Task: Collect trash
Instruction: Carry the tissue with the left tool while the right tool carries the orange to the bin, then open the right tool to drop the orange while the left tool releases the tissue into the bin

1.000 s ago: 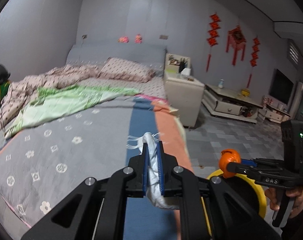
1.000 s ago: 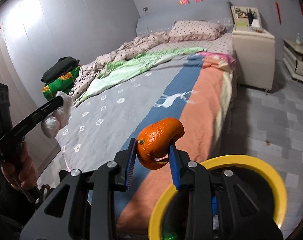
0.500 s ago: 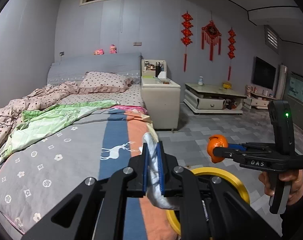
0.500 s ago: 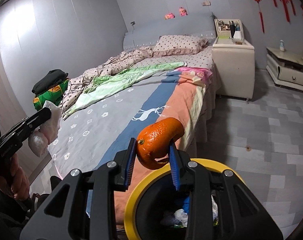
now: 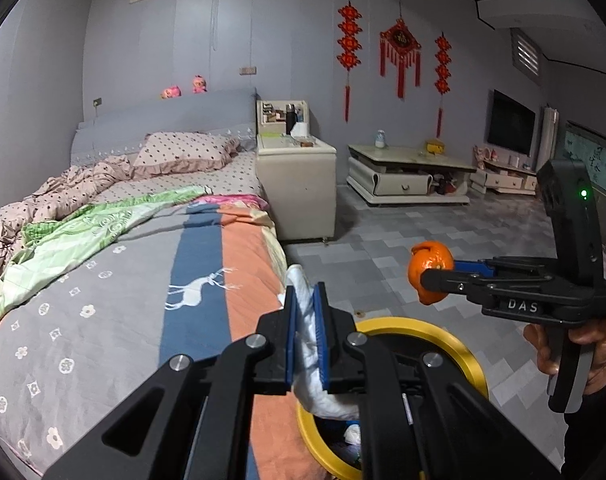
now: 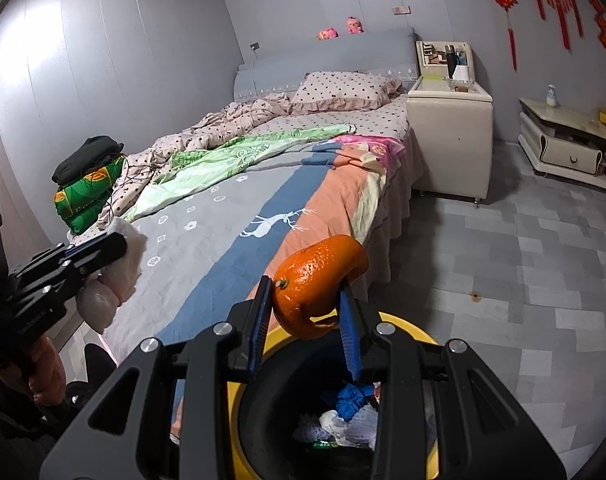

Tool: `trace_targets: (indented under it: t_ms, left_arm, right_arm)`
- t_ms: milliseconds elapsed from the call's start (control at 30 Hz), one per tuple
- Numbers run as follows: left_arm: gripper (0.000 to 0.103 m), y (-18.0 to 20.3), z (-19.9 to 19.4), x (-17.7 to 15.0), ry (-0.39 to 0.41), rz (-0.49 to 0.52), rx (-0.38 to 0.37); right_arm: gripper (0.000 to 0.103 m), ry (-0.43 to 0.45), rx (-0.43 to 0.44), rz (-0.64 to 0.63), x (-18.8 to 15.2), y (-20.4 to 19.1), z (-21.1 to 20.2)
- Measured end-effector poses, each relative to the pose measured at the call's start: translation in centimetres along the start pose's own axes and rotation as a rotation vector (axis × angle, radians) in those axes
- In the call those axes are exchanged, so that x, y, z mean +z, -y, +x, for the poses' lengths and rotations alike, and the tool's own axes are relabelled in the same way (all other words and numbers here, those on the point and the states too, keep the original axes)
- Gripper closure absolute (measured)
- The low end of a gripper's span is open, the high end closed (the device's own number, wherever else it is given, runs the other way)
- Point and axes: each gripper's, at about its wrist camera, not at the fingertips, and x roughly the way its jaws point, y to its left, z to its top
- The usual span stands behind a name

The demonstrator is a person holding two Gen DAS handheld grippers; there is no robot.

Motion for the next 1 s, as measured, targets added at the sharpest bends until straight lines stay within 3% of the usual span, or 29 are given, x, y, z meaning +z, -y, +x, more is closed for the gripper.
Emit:
trace_targets:
  t_ms: [600, 833, 1000]
  left_arm:
    - [0.095, 1.9, 6.0, -2.2, -0.144, -0.035, -0.068]
    - [0.095, 2.0, 9.0, -4.4, -0.271, -0.071, -0.114]
    - [0.095, 1.4, 9.3, -4.8, -0.291, -0.1, -0.135]
  right_arm:
    - [0.072, -0.099, -0.013, 0.056, -2.1, 2.7, 3.2]
    - [0.071, -0.163, -0.04, 0.107, -3.2, 4.0, 5.1]
    - [0.071, -0.15, -0.022, 0.09, -3.3, 3.6, 5.3]
